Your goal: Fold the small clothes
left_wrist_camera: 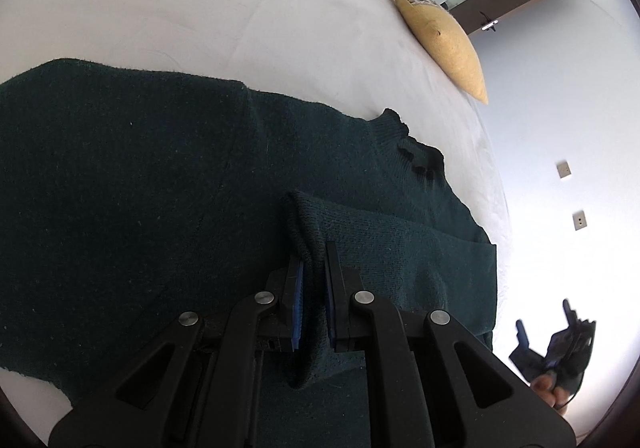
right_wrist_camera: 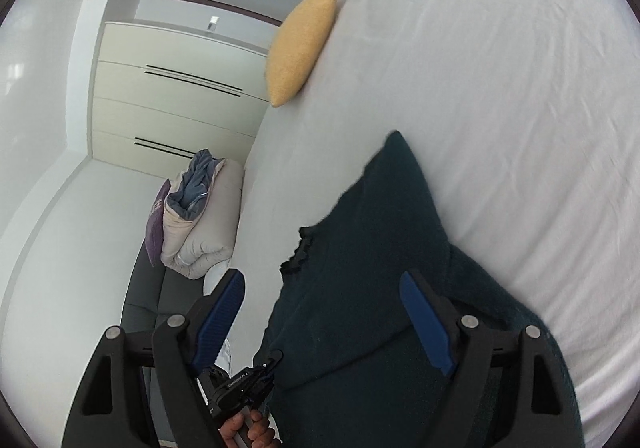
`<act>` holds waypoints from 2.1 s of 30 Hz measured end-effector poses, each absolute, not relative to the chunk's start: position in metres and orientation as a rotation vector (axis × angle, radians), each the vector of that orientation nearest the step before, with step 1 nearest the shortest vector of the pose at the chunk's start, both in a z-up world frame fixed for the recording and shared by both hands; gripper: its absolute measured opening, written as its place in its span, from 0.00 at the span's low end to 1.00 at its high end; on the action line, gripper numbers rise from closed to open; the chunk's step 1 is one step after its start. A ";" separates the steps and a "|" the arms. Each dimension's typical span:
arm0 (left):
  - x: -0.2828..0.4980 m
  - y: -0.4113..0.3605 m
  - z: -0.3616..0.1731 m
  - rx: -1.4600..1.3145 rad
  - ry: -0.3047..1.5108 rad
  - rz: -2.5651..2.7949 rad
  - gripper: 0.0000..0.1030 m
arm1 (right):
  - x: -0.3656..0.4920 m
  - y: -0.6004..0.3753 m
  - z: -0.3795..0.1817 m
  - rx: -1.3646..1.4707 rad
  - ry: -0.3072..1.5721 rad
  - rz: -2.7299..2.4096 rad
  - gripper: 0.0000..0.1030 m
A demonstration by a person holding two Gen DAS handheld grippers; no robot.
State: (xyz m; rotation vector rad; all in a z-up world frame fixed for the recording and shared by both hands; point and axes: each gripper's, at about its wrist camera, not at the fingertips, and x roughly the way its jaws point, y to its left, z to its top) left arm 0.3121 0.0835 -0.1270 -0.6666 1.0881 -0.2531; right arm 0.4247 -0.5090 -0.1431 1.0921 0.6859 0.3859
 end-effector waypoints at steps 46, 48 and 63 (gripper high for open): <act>0.050 0.384 -0.121 -1.332 0.543 0.243 0.90 | 0.362 -0.430 -0.146 0.983 0.790 0.623 0.88; 0.034 0.402 -0.132 -1.417 0.492 0.293 0.90 | 0.359 -0.420 -0.144 0.989 0.796 0.636 0.88; 0.085 0.450 -0.174 -1.586 0.480 0.298 0.27 | 0.357 -0.376 -0.136 0.938 0.825 0.678 0.85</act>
